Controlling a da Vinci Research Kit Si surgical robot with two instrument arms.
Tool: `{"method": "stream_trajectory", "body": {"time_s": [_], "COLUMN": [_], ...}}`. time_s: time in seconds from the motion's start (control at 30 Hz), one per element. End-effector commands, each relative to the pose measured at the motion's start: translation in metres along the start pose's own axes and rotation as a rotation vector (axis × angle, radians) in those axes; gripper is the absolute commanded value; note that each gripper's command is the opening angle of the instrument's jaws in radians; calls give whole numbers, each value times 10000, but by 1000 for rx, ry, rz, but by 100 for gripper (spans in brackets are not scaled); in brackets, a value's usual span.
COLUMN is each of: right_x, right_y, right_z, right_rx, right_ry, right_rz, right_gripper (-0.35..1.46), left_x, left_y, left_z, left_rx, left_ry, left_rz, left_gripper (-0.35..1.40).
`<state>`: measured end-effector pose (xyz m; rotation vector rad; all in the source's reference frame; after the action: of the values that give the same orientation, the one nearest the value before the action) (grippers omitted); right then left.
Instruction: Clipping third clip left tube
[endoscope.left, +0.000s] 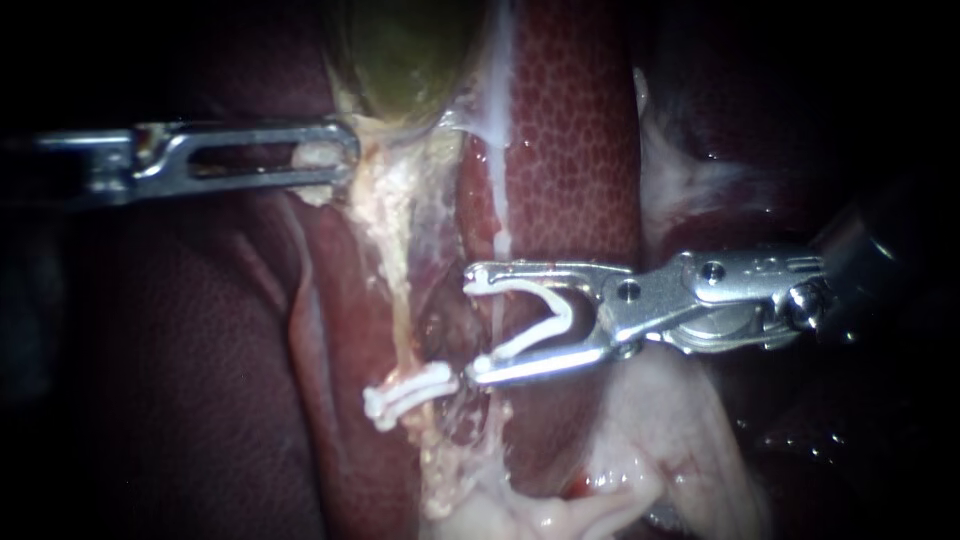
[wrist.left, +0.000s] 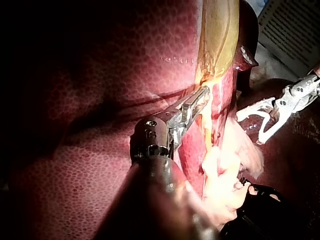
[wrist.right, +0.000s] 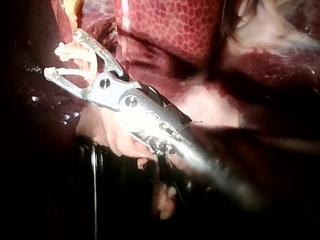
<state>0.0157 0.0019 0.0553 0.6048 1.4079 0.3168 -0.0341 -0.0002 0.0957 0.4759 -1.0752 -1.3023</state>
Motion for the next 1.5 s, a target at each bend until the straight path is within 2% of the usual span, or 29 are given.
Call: {"method": "stream_trajectory", "body": {"time_s": [0.03,0.2,0.37,0.93,1.2,1.5], "right_x": [0,0,0,1,-5,-25], "right_y": [0,0,0,1,11,25], "right_z": [0,0,1,7,37,81], "right_rx": [0,0,0,-3,-1,6], "right_ry": [0,0,0,1,3,5], "right_rz": [0,0,0,0,-11,6], "right_gripper": [60,60,60,60,60,60], "left_x": [-5,-29,-41,-37,-33,-29], "left_y": [-1,-5,-10,-10,-11,-12], "left_z": [-5,-29,-41,-41,-39,-35], "left_rx": [0,-4,-4,-9,-11,-14], "left_ry": [-7,-41,-56,-60,-62,-65], "left_rz": [1,7,9,10,12,13], "left_gripper": [-16,-16,-16,-16,-16,-16]}}
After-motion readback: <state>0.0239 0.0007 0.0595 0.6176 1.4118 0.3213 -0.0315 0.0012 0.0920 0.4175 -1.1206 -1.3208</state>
